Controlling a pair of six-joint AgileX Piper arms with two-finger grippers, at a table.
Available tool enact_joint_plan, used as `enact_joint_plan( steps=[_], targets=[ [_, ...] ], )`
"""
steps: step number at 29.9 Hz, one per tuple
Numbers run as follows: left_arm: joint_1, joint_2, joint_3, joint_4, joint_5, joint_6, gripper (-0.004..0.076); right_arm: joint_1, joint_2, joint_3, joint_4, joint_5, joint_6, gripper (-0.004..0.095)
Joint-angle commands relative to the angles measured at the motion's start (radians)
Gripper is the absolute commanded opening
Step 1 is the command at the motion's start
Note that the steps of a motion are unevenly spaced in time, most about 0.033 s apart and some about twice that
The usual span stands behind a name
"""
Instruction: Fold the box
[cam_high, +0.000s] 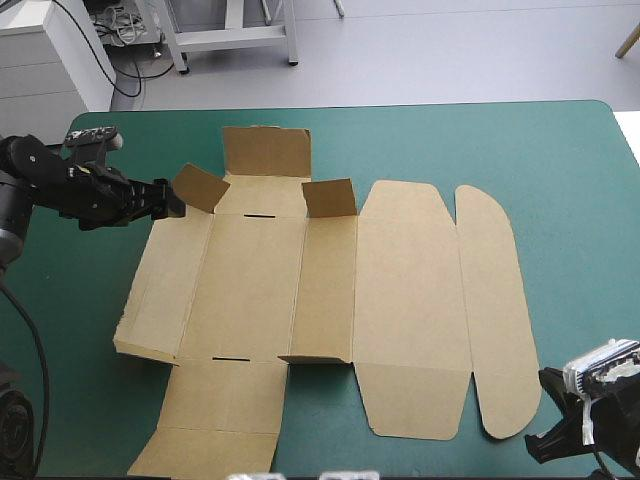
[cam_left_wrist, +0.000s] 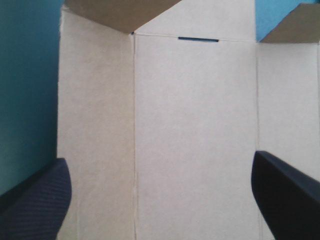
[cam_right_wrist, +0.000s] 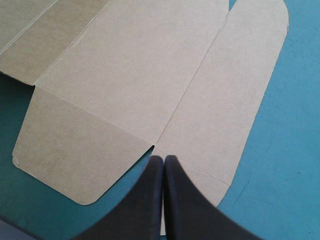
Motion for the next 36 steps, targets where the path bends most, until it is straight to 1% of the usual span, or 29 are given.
enact_joint_plan(
  steps=[1, 6, 10, 19, 23, 26, 32, 36],
  targets=[
    [-0.003, -0.057, -0.037, -0.057, 0.042, -0.009, 0.0692, -0.002, 0.012, -0.024, -0.013, -0.052, -0.011, -0.0021],
    [-0.001, -0.106, -0.037, 0.050, 0.042, -0.014, 0.0692, -0.002, 0.012, -0.024, -0.016, -0.052, -0.011, -0.0021],
    [0.012, -0.160, -0.037, 0.085, 0.042, -0.014, 0.0692, -0.002, 0.012, -0.024, -0.015, -0.052, -0.011, -0.0021],
    [0.173, -0.300, -0.037, 0.091, 0.042, -0.046, 0.0692, -0.002, 0.012, -0.024, -0.008, -0.048, -0.011, -0.0021],
    [0.205, -0.347, -0.031, 0.165, 0.042, -0.058, 0.0692, -0.002, 0.012, -0.024, -0.008, -0.048, -0.011, -0.0021],
    [0.210, -0.382, 0.003, 0.263, 0.042, -0.088, 0.0692, -0.002, 0.012, -0.024, -0.008, -0.050, -0.011, -0.0021],
    [0.210, -0.467, 0.114, 0.415, 0.040, -0.090, 0.0692, -0.002, 0.012, -0.024, -0.008, -0.052, -0.011, -0.0021],
    [0.210, -0.472, 0.175, 0.503, 0.040, -0.124, 0.0692, -0.002, 0.012, -0.024, -0.008, -0.052, -0.011, -0.0021]
  ],
)
